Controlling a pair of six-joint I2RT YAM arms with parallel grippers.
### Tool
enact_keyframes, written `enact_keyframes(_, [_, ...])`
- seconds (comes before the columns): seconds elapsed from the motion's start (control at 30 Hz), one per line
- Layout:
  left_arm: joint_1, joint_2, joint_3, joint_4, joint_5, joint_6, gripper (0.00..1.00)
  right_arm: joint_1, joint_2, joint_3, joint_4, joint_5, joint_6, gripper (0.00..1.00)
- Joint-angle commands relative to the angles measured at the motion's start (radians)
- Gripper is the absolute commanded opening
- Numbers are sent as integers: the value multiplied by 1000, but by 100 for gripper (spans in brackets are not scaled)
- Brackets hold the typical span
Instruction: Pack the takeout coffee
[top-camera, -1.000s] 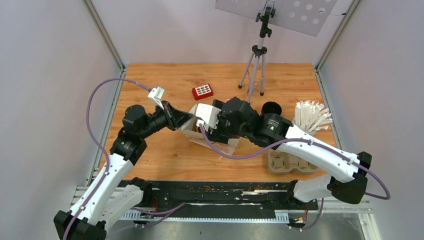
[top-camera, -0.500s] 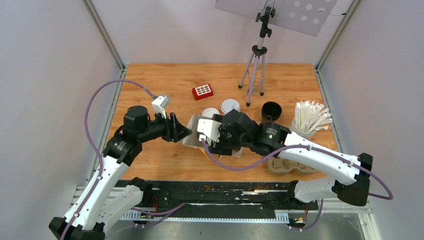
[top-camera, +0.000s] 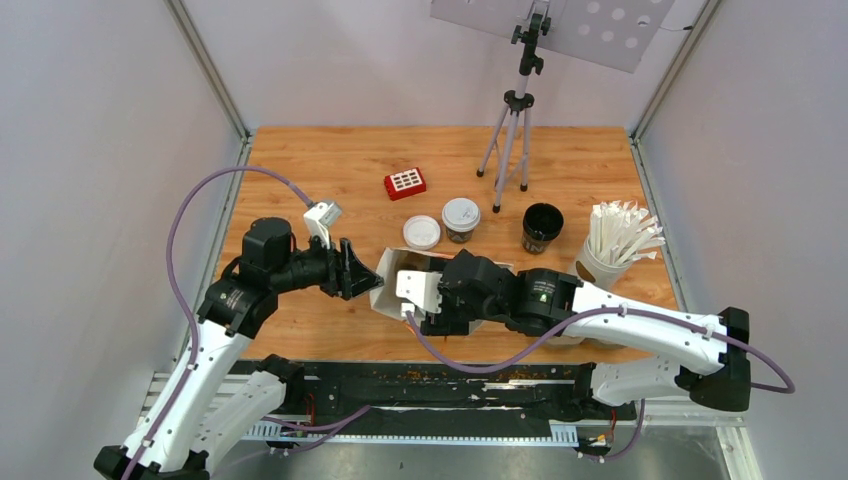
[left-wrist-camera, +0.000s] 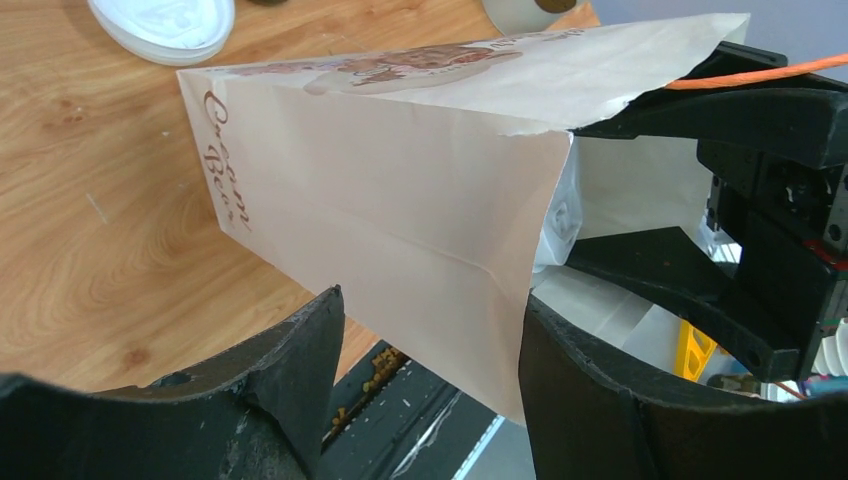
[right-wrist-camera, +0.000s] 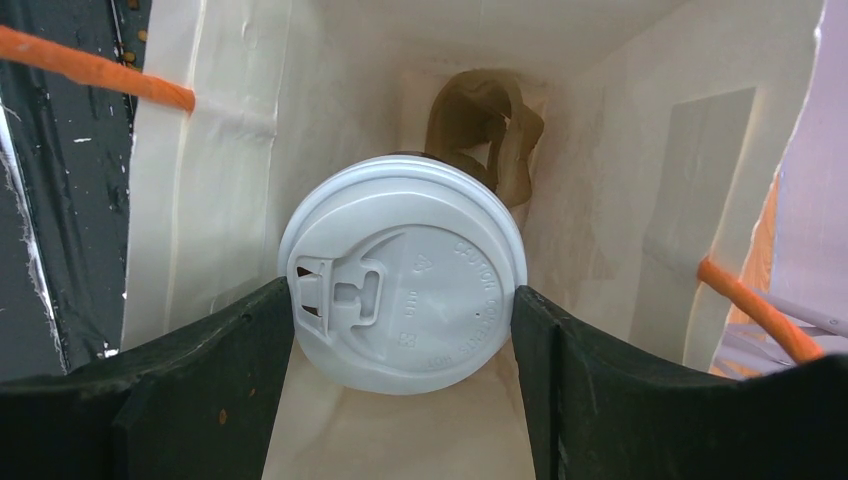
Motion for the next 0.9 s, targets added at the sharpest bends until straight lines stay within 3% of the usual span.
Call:
enact_keyframes(0.0, [-2, -18, 11, 33, 75, 9, 71, 22, -21, -7, 37, 57, 32, 74])
enact_keyframes(0.13, [-4, -34, 27, 28, 108, 38, 72, 25, -2, 0, 72, 73, 41, 74])
enact_keyframes(0.53, [-49, -11, 176, -188, -104, 164, 62, 61, 58, -11, 155, 111, 73, 74])
enact_keyframes(0.87, [-65, -66, 117, -195, -77, 121, 60, 122, 80, -72, 189, 199, 111, 73])
